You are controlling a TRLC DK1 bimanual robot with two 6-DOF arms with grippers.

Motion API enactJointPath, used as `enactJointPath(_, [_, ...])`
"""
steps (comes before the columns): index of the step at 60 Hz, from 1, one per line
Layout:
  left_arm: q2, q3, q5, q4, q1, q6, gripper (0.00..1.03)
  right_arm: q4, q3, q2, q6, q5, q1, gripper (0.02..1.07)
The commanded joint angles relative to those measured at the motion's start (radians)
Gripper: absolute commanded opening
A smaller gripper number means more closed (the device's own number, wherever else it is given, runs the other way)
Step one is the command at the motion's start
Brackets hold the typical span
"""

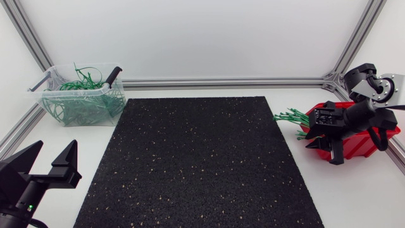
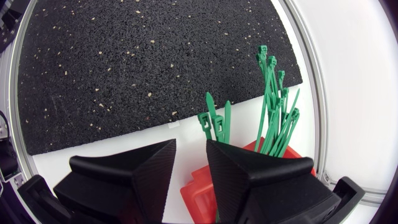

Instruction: Take a green cable tie from the red box, thread the tail through the head to close it, then place it in the transparent bin on the left.

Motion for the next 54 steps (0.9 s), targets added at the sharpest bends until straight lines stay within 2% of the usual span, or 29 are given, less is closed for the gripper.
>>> enactJointPath(1, [-0.003, -0.039, -0.006, -0.017, 0.002, -0.014, 0.99, 0.016, -0.019, 0.019, -0.016, 0.009, 0.008, 0.42])
enactJointPath(19, [-0.003, -0.039, -0.006, -0.017, -0.001, -0.014, 0.99, 0.073, -0.029, 0.015, -0.012, 0.038, 0.017, 0.42])
enactJointPath(25, [-0.003, -0.039, -0.005, -0.018, -0.001, -0.014, 0.99, 0.07, -0.029, 0.012, -0.013, 0.042, 0.017, 0.3])
enactJointPath(36, [-0.003, -0.039, -0.005, -0.018, -0.001, -0.014, 0.99, 0.053, -0.034, -0.011, -0.013, 0.039, 0.017, 0.26])
enactJointPath(38, [-0.001, -0.039, -0.005, -0.018, -0.001, -0.014, 0.99, 0.053, -0.034, -0.009, -0.012, 0.039, 0.017, 0.21])
enactJointPath(49, [-0.001, -0.039, -0.005, -0.018, -0.001, -0.014, 0.99, 0.068, -0.043, -0.009, -0.003, 0.046, 0.017, 0.16])
enactJointPath(54, [-0.001, -0.039, -0.003, -0.02, -0.001, -0.014, 0.99, 0.068, -0.043, -0.011, -0.004, 0.047, 0.017, 0.08])
